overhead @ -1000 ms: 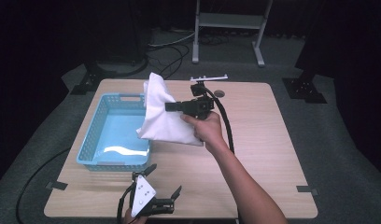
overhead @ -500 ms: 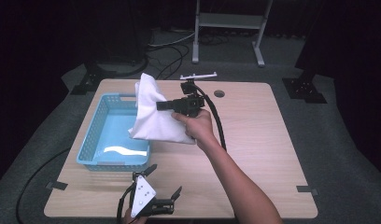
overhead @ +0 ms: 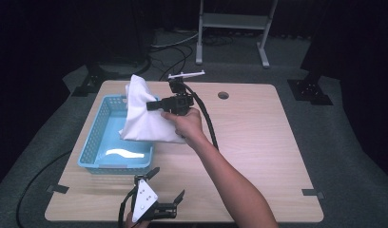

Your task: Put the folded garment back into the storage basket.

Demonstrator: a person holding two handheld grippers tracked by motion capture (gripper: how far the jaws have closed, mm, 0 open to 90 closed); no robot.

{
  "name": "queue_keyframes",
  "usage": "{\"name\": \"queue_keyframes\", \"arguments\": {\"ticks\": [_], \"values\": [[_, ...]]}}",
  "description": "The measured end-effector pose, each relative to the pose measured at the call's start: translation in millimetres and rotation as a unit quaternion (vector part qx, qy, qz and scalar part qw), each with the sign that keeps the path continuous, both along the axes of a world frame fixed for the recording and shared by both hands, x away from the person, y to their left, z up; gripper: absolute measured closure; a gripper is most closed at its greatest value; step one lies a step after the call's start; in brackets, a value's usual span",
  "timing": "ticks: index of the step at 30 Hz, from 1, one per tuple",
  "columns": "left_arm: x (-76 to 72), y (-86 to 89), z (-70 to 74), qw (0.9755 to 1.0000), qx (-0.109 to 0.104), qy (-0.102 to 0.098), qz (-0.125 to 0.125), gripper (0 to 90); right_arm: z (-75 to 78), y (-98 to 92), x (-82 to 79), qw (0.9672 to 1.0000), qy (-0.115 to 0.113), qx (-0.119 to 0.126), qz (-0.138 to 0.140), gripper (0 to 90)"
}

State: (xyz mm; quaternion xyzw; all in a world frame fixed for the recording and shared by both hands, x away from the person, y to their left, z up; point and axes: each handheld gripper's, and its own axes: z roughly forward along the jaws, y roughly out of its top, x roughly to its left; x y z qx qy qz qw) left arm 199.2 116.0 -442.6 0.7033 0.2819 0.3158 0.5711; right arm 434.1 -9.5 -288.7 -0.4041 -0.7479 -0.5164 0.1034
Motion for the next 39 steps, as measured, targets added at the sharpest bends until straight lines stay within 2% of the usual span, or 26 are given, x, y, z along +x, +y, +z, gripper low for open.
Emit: {"name": "queue_keyframes", "arguments": {"ticks": [14, 16, 21, 39], "values": [[-0.6, -0.5, -0.1, 1.0, 0.004, -0.004, -0.003, 0.0, 1.0, 24.6, 6.9, 0.9999, 0.008, 0.0, 0.009, 75.0], [-0.5, -0.8, 0.0, 1.0, 0.005, -0.003, -0.003, 0.0, 2.3, 31.9, 6.5, 0.9998, 0.009, -0.002, 0.017, 74.9], [-1.1, -1.3, -0.2, 1.0, 0.007, -0.006, -0.003, 0.0, 2.6, 40.6, 5.8, 0.9997, 0.012, 0.008, 0.019, 74.9], [-1.6, -1.0, -0.3, 0.9999, 0.005, -0.009, -0.006, 0.0, 1.2, 68.9, 8.0, 0.9997, 0.023, 0.009, 0.003, 74.9]]}}
